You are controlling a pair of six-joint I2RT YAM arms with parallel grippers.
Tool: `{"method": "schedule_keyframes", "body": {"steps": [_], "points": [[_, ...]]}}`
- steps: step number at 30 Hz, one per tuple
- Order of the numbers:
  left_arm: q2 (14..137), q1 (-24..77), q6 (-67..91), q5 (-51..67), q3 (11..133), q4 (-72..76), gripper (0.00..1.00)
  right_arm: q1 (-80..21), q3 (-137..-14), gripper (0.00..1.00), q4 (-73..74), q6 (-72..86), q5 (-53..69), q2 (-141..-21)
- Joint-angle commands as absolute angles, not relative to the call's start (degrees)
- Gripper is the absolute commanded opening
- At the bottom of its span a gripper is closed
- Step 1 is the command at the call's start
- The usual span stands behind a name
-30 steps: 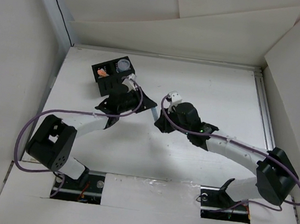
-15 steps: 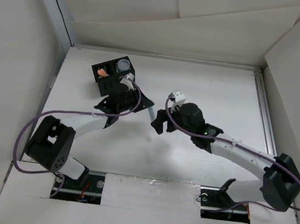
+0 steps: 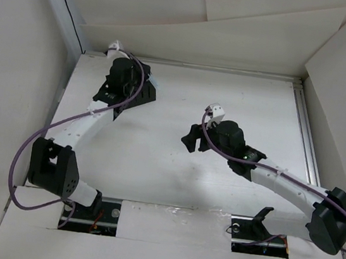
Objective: Sort the stationery into containers
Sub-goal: Place the pen in the storage box.
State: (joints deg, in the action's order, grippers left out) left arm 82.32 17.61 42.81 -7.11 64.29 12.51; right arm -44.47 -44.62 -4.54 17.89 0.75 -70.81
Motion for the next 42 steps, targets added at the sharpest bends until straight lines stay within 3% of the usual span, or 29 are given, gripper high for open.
{"method": "schedule_keyframes", "body": {"steps": [1, 8, 12, 21, 34, 40, 42], "points": [[81.56, 15.56, 39.64, -18.18, 70.12, 8.71, 0.0, -43.77, -43.86, 0.79, -7.29, 18.63, -1.22, -68.12], [88.23, 10.37, 34.9, -25.21, 79.95, 1.68, 0.0, -43.77, -43.86, 0.58, -7.29, 18.63, -1.23, -68.12], [90.53, 10.37, 30.24, -31.8, 82.27, 0.97, 0.0, -43.24, -43.86, 0.58, -7.29, 18.63, -1.23, -68.12], [97.65, 9.84, 24.17, -40.77, 85.78, 0.26, 0.0, -43.24, -43.86, 0.68, -7.82, 18.63, -0.7, -68.12], [101.78, 9.84, 22.85, -41.31, 84.65, 4.48, 0.0, -43.24, -43.33, 0.7, -8.35, 18.63, -0.7, -68.12], [99.4, 10.99, 23.47, -40.26, 80.95, 7.47, 0.2, -43.24, -43.33, 0.7, -8.35, 18.63, -0.7, -68.12], [98.88, 11.51, 23.47, -40.25, 80.95, 8.0, 0.21, -43.24, -43.33, 0.7, -8.35, 18.63, -0.7, -68.12]]}}
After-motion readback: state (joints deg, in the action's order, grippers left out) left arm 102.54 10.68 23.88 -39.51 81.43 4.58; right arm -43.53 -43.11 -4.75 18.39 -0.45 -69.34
